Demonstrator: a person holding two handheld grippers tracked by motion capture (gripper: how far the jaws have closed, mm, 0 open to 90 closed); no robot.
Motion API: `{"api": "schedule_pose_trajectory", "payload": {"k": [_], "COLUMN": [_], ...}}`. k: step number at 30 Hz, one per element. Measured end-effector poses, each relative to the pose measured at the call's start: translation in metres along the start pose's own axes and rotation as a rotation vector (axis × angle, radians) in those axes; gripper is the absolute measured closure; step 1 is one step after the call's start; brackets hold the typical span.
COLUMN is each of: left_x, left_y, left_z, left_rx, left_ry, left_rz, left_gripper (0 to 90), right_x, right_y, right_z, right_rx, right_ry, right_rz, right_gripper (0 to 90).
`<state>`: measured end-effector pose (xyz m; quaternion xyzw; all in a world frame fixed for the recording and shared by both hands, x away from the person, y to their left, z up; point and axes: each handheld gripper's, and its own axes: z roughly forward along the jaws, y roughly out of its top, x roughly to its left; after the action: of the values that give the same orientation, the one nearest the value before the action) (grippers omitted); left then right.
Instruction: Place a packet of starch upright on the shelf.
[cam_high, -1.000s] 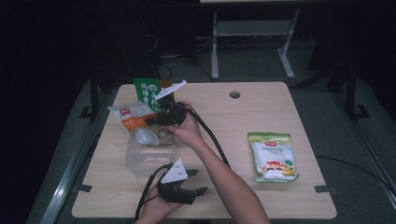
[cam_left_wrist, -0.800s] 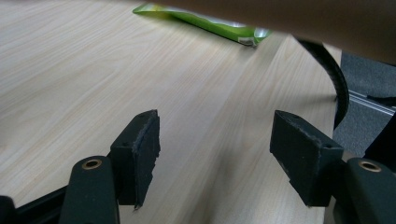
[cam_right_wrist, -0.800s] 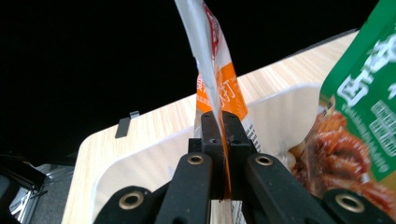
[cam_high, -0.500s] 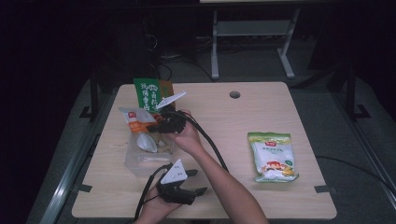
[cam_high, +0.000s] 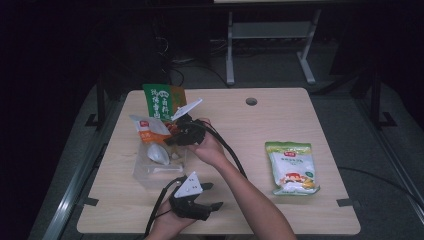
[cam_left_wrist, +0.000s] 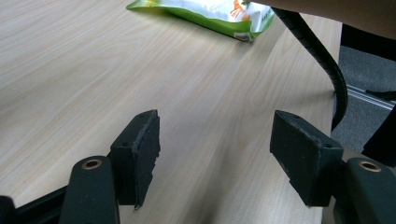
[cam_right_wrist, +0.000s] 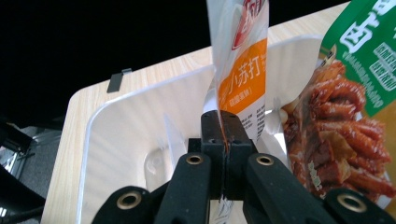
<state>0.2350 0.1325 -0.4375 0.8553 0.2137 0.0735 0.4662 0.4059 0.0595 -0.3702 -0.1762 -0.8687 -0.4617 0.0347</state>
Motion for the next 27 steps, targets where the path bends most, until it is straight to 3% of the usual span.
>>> {"api": "schedule_pose_trajectory", "payload": {"k": [7, 17, 27], "left_x": [0.000, -0.001, 0.001], "left_y": [0.000, 0.000, 0.000], "left_z": [0.001, 0.002, 0.003], "left_rx": [-0.001, 0.001, 0.004], "left_ry": [-0.001, -0.003, 0.003], "left_rz": [0.002, 0.001, -0.001], "left_gripper": [33.1, 33.1, 32.7], "right_x": [-0.004, -0.009, -0.009], "right_y": [-0.011, -0.015, -0.014], "right_z": [0.001, -0.001, -0.013], "right_rx": [0.046, 0.064, 0.042], "right_ry": [-0.002, -0.007, -0.022], "right_rz": [0.008, 0.022, 0.046], "right_gripper": [89.3, 89.0, 77.3]}}
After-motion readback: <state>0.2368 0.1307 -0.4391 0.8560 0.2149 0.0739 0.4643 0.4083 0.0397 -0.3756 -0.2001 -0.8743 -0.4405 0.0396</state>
